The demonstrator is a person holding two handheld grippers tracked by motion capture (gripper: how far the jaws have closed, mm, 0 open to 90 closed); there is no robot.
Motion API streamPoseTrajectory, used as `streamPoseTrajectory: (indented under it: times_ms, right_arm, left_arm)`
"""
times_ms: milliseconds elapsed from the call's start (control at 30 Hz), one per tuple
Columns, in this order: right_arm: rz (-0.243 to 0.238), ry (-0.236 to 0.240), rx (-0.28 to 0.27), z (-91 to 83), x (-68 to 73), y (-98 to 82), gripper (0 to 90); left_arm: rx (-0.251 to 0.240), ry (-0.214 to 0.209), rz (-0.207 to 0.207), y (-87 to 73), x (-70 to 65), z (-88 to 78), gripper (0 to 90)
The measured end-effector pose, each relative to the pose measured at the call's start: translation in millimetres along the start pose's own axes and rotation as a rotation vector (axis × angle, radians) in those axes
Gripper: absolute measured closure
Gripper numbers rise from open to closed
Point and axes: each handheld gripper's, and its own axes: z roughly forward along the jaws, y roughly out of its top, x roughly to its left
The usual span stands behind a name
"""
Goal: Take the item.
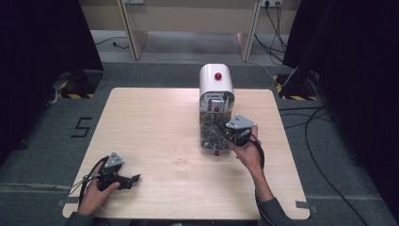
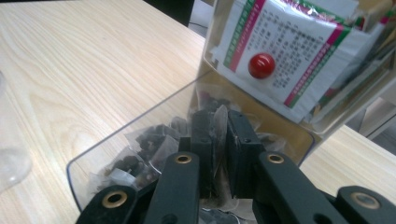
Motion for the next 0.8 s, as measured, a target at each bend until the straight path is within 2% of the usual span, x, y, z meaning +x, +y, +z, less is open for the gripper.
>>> streamPoseTrajectory:
  times_ms: [433, 800]
  right_arm:
    - [0.003, 0.064, -0.051, -5.8, 17.1, 12.7, 83.3]
    - [-0.037, 0.138, -0.083, -3.7, 41.9, 23.9, 83.3]
  left_arm:
    - [0.0, 0.0, 0.0, 0.0, 0.0, 0.0, 0.0]
    - [-0.001, 0.0, -0.001, 0.0, -0.1, 0.0, 0.0]
